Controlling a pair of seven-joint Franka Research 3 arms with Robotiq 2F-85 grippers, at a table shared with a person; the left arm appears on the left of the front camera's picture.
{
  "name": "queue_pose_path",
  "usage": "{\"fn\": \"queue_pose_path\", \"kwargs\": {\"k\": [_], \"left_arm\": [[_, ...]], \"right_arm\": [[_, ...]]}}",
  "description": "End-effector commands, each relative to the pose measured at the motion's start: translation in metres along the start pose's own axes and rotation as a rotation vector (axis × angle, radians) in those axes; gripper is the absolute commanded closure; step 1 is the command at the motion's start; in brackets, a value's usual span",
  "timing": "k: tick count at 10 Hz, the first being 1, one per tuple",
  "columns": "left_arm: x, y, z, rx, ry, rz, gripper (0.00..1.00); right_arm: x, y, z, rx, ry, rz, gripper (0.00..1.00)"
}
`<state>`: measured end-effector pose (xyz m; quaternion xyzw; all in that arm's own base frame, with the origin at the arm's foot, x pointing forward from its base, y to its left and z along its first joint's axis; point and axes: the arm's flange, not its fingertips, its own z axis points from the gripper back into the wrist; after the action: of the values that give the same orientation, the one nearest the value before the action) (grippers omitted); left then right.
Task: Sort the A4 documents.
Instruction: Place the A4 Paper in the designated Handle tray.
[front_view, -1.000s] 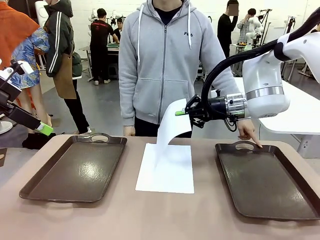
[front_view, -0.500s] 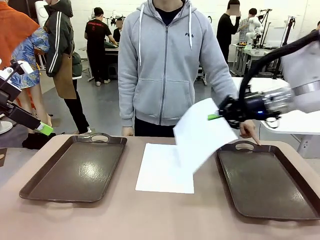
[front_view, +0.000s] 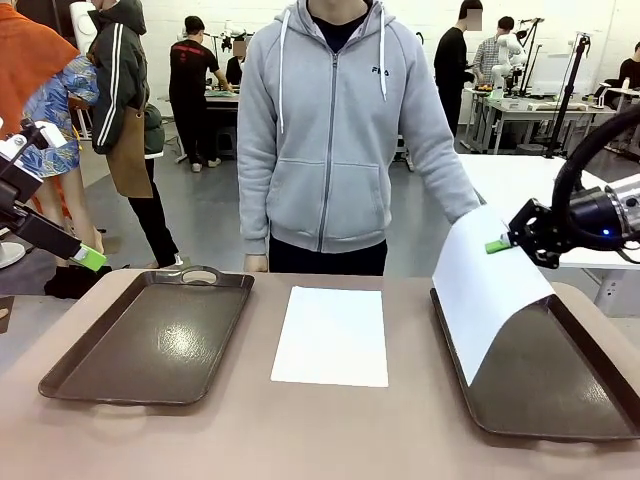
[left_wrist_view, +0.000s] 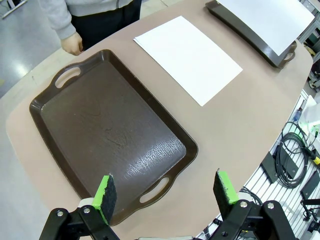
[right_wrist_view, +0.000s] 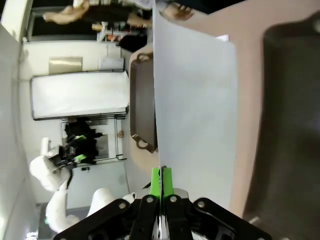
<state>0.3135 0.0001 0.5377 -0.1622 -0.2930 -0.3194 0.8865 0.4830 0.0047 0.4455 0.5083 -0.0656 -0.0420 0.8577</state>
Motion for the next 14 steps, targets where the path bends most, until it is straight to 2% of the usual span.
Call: {"fn": "queue_pose_path", "kwargs": {"k": [1,3,5,7,9,11,14], "left_arm": [[-0.001,0.001,-0.001,-0.014,-0.006,0.001,0.00],[-0.001,0.001,-0.001,-0.014,-0.006,0.001,0.00],[-0.001,0.001,-0.001,-0.014,-0.006,0.001,0.00],[-0.001,0.001,-0.001,-0.014,-0.006,0.001,0.00],[-0.001,0.001,-0.001,-0.014,-0.006,0.001,0.00],[-0.001,0.001,-0.001,-0.014,-0.006,0.001,0.00],[-0.001,0.001,-0.001,-0.014,-0.006,0.001,0.00]], "right_arm": [[0.011,-0.023,0.002,0.038,0.033,-0.065,0.99],[0.018,-0.040,0.010,0.161,0.110,-0.076,0.99],[0.029,-0.071,0.023,0.277,0.169,-0.110,0.99],[0.032,-0.103,0.031,0.264,0.240,-0.115,0.99],[0.032,-0.123,0.025,0.271,0.252,-0.115,0.99],[0.028,-0.129,0.012,0.243,0.199,-0.085,0.99],[0.014,-0.137,0.007,0.119,0.021,-0.052,0.99]]}}
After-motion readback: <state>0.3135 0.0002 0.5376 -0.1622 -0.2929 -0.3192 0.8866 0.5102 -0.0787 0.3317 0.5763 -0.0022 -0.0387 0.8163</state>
